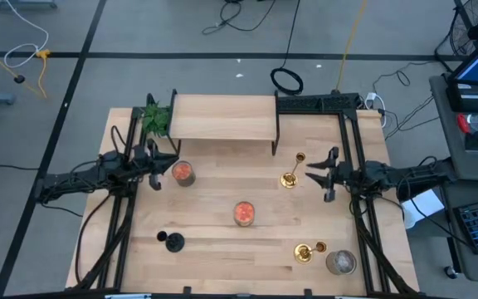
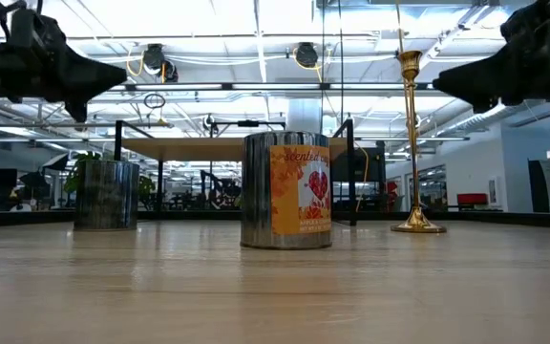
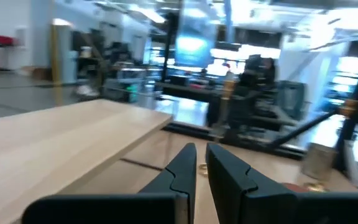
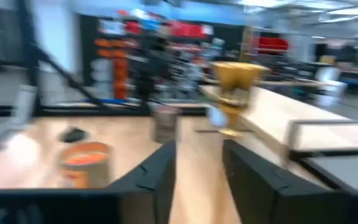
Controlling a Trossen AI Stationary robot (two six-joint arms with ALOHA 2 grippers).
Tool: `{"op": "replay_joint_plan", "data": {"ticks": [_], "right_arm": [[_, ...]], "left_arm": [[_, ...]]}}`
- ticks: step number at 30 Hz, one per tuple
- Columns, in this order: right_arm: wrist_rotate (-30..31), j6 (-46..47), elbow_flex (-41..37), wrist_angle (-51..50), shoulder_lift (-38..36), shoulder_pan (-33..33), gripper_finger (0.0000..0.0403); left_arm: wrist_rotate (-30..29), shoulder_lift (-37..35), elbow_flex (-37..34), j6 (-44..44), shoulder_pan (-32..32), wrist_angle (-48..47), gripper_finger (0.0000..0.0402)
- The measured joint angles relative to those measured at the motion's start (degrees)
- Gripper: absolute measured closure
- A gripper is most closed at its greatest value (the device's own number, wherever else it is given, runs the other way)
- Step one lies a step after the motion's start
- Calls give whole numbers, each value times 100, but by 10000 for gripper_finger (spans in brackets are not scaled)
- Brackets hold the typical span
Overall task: Pick & Place candle stick holders
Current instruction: Put the top gold candle holder on the shelf
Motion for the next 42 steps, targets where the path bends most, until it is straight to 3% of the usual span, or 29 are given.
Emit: {"op": "replay_joint_plan", "data": {"ticks": [8, 16, 27, 42], "right_arm": [[109, -19, 0, 586, 362, 0, 167], [540, 604, 0, 933, 829, -2, 150], [550, 1258, 0, 1777, 2020, -4, 149], [543, 1217, -2, 3595, 3761, -332, 156]], "left_arm": [[175, 0, 2, 393, 0, 288, 287], [179, 0, 2, 738, 0, 509, 230], [186, 0, 10, 1214, 0, 893, 227], [186, 0, 236, 1726, 0, 950, 227]]}}
